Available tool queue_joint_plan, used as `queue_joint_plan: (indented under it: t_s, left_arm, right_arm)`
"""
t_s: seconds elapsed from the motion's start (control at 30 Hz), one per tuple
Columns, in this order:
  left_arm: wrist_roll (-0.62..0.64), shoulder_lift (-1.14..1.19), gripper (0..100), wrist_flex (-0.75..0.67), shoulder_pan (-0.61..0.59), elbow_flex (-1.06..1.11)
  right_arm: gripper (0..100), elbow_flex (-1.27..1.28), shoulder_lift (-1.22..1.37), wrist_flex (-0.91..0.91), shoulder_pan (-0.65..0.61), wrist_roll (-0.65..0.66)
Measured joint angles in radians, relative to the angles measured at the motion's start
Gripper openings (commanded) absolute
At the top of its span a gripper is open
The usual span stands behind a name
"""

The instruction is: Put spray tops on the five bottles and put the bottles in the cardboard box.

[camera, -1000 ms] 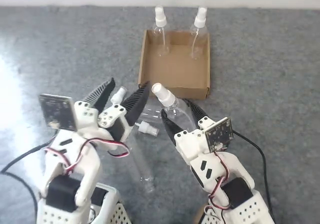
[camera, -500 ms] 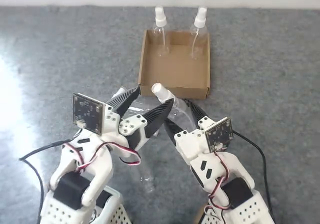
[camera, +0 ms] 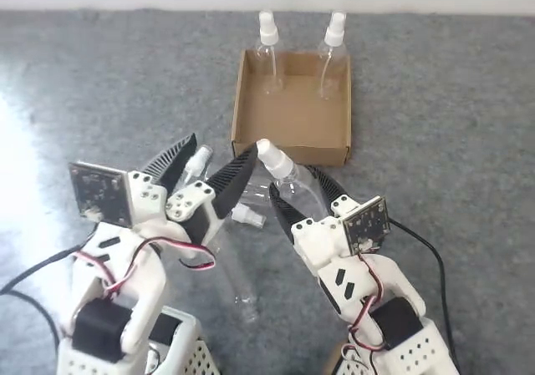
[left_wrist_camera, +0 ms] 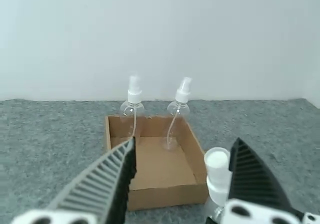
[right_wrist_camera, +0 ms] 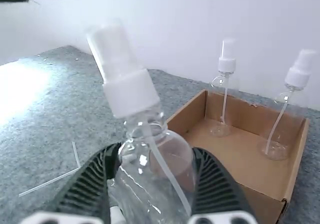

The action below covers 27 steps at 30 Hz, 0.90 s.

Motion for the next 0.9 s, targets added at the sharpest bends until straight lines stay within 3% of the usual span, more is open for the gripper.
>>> queue_joint_plan:
  t_s: [0.2,0.53,0.9]
  left_arm:
    - [0.002,0.006,28,-0.071,-0.002,0.075]
    - [-0.063,0.012,28,-0.074,0.141,0.120]
    - [-0.020,0.011,28,-0.021,0.086,0.046]
  right_arm:
    - [0.6,0.000,0.000,0.000,0.000,0.000]
    - [0.6,0.000,0.000,0.000,0.000,0.000]
    - [0.6,0.000,0.000,0.000,0.000,0.000]
